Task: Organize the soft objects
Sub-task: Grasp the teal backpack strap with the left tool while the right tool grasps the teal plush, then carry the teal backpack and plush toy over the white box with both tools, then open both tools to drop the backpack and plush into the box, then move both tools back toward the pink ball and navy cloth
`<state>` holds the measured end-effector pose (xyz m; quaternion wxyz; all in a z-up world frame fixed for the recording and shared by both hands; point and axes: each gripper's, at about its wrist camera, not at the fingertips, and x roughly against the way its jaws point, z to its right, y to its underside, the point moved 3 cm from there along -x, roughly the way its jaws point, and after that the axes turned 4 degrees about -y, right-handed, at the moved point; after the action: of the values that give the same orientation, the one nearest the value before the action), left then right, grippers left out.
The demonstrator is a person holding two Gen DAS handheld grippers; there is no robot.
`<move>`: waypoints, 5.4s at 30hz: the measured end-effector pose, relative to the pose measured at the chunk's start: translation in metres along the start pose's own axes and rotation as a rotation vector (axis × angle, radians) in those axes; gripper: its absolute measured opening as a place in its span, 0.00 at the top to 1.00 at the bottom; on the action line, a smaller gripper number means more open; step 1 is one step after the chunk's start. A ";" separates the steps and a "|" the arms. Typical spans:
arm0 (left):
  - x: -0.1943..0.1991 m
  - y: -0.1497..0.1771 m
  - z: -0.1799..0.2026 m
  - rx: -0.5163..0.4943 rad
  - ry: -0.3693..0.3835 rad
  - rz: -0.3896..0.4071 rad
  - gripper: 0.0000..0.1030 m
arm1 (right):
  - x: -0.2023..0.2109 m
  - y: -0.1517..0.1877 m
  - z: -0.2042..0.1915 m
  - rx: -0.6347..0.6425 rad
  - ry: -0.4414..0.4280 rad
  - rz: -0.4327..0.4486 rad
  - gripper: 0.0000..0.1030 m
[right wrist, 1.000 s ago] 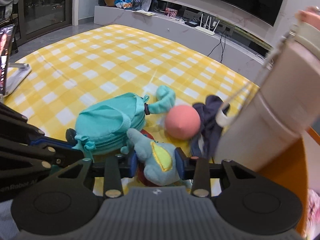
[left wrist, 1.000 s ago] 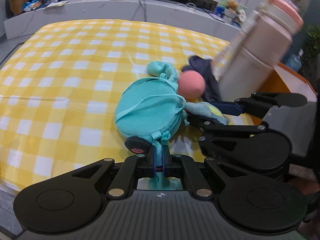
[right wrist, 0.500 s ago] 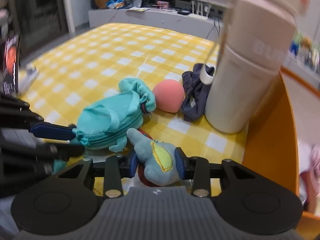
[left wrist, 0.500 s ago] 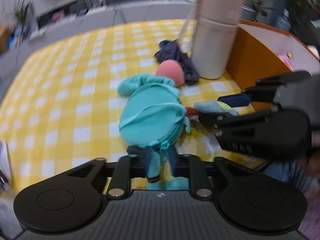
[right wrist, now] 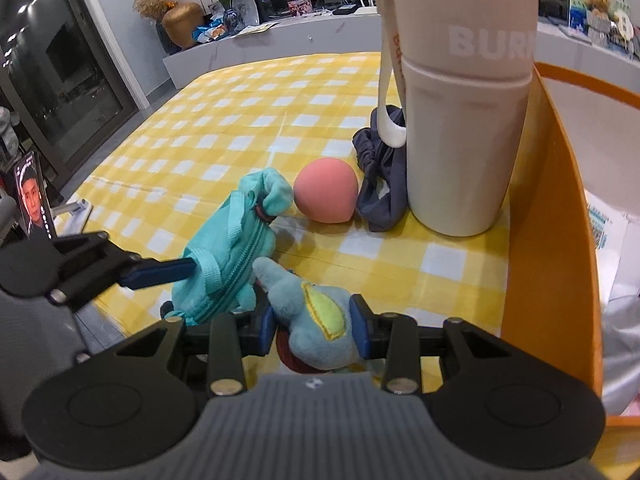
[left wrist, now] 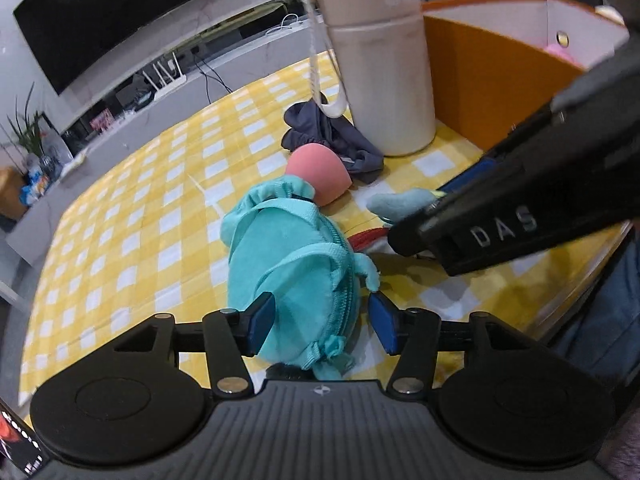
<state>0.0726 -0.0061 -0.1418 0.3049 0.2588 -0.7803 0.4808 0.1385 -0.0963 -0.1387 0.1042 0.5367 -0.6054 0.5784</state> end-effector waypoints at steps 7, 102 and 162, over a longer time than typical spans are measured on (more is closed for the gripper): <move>-0.013 -0.001 0.012 -0.104 -0.149 -0.020 0.41 | 0.000 0.000 0.002 -0.009 -0.010 -0.003 0.64; -0.040 -0.224 0.164 0.019 0.362 -0.023 0.69 | 0.155 -0.005 0.248 -0.009 0.612 0.056 0.61; 0.055 -0.042 -0.064 0.409 0.173 0.188 0.38 | 0.086 -0.016 -0.046 0.357 0.314 0.157 0.34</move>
<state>0.0790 0.0288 -0.0541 0.2657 0.1994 -0.6586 0.6752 0.0930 -0.1006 -0.0509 0.0552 0.4017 -0.5097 0.7588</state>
